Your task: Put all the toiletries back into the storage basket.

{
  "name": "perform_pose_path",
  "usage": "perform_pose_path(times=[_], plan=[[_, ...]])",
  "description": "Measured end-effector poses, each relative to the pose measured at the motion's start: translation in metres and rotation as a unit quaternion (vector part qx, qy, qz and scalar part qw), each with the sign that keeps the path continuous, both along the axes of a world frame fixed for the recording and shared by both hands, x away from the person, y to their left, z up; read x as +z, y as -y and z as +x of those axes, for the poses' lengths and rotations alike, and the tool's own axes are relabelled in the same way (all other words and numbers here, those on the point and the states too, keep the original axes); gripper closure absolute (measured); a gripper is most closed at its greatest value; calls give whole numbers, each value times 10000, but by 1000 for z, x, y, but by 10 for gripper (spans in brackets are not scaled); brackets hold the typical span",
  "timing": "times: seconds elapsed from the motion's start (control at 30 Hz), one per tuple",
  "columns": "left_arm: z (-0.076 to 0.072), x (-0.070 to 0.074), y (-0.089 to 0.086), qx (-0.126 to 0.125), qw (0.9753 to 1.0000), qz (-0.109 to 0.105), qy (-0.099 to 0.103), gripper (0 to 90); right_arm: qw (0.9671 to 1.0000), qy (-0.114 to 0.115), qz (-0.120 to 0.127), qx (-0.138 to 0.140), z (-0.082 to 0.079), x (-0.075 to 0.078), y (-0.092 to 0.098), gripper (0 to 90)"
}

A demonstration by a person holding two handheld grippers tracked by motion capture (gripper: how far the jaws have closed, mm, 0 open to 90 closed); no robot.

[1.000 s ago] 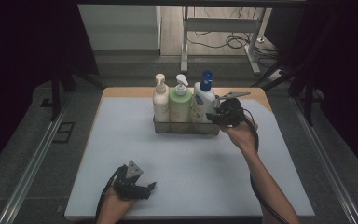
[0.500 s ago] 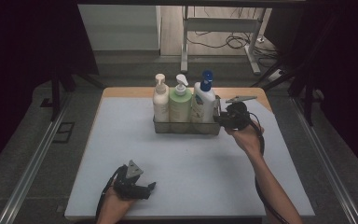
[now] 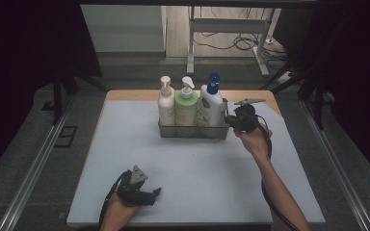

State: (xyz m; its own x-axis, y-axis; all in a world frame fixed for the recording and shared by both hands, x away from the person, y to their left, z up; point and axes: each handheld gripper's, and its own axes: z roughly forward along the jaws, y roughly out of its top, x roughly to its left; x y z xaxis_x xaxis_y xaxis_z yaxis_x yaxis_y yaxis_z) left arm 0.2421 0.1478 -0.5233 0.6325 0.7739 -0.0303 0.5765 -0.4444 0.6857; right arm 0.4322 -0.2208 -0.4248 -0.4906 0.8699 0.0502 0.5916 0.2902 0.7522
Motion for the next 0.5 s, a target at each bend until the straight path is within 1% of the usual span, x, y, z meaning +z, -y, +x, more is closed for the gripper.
perform_pose_path(times=[0.17,0.2,0.27,0.43,0.5], plan=[[0,0,0,-8,10000,16,-3,123,9999,2,13,-124,12,-8,-2,888],[0,0,0,-8,10000,16,-3,123,9999,2,13,-124,12,-8,-2,888],[0,0,0,-4,10000,12,-1,123,9999,-14,12,-151,16,-11,-6,893],[0,0,0,-12,10000,24,-2,123,9998,-14,-88,-160,24,-14,-14,892],[0,0,0,-13,10000,24,-3,123,9997,-60,-122,-179,27,-15,-17,891]])
